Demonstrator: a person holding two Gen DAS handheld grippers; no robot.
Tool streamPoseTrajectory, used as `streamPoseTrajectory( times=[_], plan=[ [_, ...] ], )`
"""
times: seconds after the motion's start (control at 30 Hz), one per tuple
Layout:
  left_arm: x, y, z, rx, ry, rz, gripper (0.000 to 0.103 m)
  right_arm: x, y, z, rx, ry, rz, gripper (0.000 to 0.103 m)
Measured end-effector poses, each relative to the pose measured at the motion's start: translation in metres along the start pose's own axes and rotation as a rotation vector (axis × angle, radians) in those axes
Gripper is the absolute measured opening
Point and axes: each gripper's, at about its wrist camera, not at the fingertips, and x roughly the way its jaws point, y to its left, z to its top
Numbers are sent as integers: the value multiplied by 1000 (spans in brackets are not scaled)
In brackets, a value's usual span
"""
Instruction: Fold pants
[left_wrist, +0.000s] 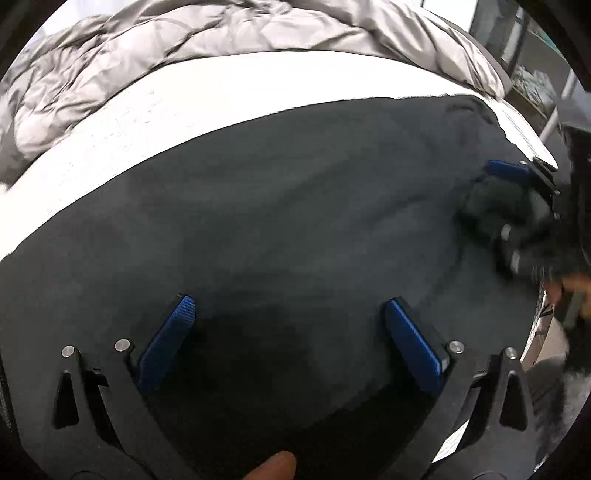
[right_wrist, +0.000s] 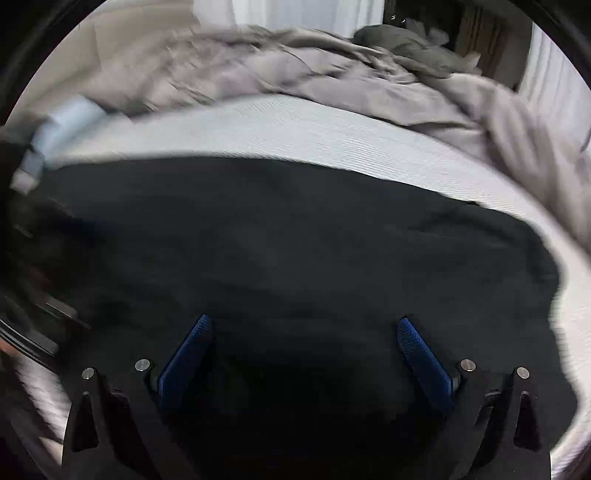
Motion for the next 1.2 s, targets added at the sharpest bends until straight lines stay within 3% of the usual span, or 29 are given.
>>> streamPoseTrajectory(
  times=[0.1,0.13,0.2,0.3,0.43,0.53,0.63,0.7,0.77,0.83,0.9,0.97,1.0,1.1,1.2],
  plan=[
    [-5,35,-11,-75,-4,56,102,0,-61,-13,141,5,-57,102],
    [-7,47,-16,-101,-10,59,102,-3,-79,-17,179,-3,-86,97],
    [-14,62,-24,-126,-26,52,102,-7,-94,-23,180,-5,-86,97],
    [-26,60,-32,-112,-46,78,102,-4,-86,-13,114,-7,-288,102],
    [-45,38,-28,-88,-88,26,102,-16,-74,3,171,-48,-113,102],
    [-41,7,1,-19,-116,17,102,-15,-40,30,126,-86,-27,102],
    [-13,-9,31,32,-71,43,102,13,-15,65,85,-45,87,102],
    [8,-7,38,38,-8,78,102,45,-5,81,41,41,106,102],
    [25,5,37,16,40,98,103,65,3,83,-46,91,53,102],
    [24,26,34,-44,21,79,103,64,-2,75,-89,76,-40,103],
    [21,46,31,-115,11,110,103,61,-39,72,11,87,-122,103],
    [17,61,27,-165,1,103,103,61,-81,65,93,93,-349,103],
    [12,63,26,-183,-9,107,102,61,-96,63,131,100,-373,103],
    [-5,59,31,-172,-62,88,102,42,-115,61,242,61,-268,102],
    [-3,36,49,-153,-99,55,102,31,-92,85,188,-23,-178,102]
  ],
)
